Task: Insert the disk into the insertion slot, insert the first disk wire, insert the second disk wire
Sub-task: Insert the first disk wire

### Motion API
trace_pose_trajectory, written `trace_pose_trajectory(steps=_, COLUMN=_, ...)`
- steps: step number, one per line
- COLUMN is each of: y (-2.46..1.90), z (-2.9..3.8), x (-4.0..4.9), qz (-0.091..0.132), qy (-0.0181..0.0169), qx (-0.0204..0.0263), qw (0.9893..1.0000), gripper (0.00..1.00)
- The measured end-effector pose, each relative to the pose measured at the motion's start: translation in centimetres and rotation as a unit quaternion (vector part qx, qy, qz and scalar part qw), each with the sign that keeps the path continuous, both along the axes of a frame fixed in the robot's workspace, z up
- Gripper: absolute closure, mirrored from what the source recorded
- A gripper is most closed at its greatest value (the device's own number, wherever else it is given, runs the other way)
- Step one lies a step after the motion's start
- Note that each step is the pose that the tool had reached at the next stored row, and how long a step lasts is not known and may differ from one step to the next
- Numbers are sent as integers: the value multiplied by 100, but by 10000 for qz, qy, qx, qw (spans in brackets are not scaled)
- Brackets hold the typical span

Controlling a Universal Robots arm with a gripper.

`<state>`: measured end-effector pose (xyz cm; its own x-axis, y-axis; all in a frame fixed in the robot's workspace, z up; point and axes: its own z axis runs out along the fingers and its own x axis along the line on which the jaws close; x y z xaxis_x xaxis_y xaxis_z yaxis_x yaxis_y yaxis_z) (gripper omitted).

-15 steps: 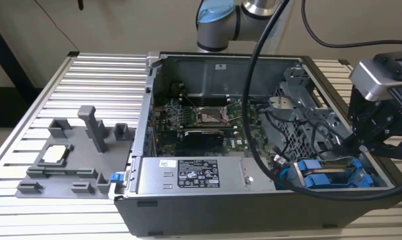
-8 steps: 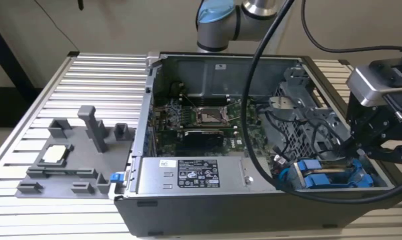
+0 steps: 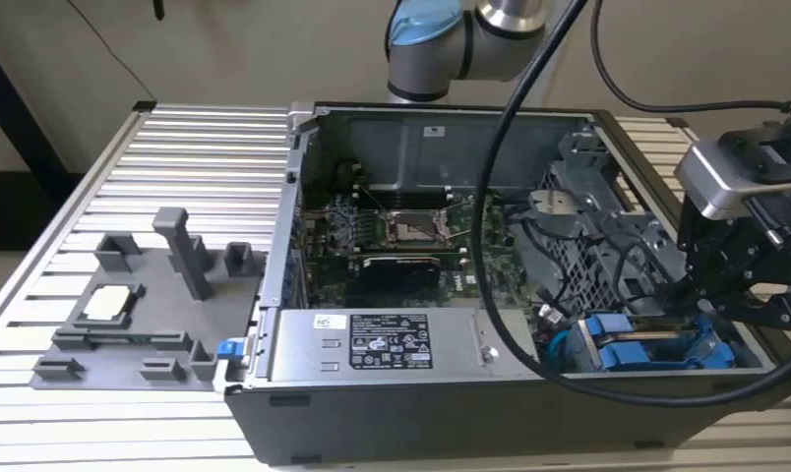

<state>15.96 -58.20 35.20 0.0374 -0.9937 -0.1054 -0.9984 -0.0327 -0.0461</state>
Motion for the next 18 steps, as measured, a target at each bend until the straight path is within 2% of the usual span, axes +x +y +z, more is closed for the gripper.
trace_pose_trajectory(steps=4, y=0, z=-34, x=3, qz=-21, qy=0, qx=-7, qw=10000, gripper=81)
trace_pose_trajectory(steps=10, y=0, z=-44, x=4, qz=-29, qy=0, qx=-13, qw=10000, gripper=81)
trace_pose_trajectory(steps=13, y=0, z=-60, x=4, qz=-29, qy=0, qx=-37, qw=10000, gripper=81)
trace_pose_trajectory(steps=18, y=0, z=-80, x=4, qz=-29, qy=0, qx=-37, qw=10000, gripper=81)
